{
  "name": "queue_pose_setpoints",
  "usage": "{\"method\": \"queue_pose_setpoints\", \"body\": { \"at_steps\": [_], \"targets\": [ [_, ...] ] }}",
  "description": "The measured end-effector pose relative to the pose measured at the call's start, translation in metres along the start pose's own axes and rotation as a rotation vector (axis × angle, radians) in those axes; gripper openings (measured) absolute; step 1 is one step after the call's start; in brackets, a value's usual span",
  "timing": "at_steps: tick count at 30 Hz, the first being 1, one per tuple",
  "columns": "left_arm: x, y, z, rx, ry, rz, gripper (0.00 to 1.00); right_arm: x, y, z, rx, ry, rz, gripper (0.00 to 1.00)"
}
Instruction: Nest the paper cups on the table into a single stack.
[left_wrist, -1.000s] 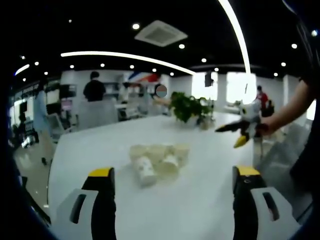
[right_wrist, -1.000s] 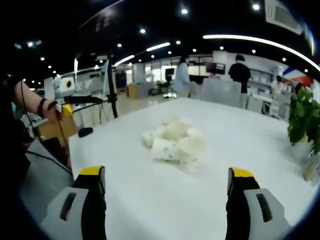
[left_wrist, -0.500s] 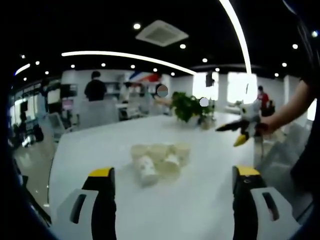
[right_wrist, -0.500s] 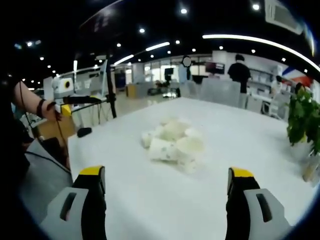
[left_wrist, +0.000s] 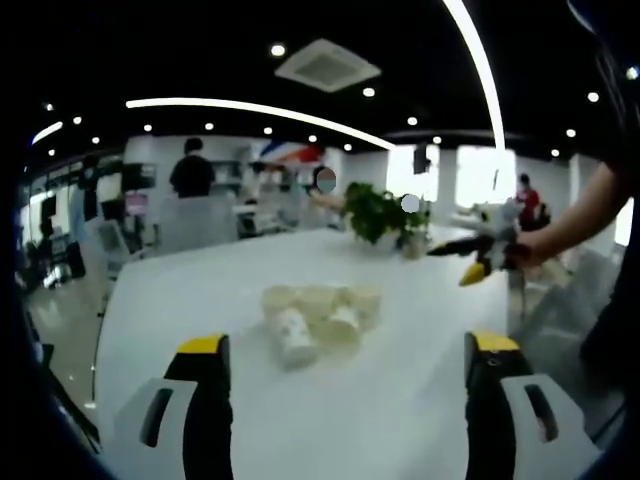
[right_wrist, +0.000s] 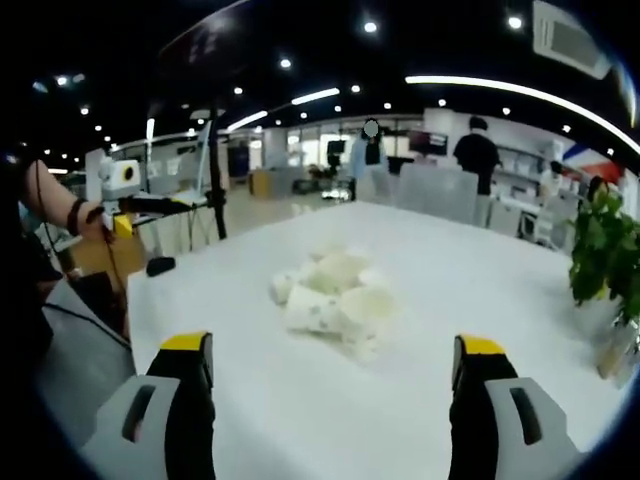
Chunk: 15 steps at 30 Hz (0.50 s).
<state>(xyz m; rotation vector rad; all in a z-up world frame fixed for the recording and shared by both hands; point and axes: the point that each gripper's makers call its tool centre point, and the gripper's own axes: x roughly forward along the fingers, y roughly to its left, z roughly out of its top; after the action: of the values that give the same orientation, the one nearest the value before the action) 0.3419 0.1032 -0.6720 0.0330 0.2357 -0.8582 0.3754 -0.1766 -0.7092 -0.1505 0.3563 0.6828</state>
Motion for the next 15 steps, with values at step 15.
{"method": "queue_pose_setpoints", "body": {
  "at_steps": [15],
  "targets": [
    [-0.002,0.003,-0.007,-0.020,0.011,0.038,0.97,0.046,-0.018,0.007,-0.028,-0.005,0.024,0.97]
  ]
}}
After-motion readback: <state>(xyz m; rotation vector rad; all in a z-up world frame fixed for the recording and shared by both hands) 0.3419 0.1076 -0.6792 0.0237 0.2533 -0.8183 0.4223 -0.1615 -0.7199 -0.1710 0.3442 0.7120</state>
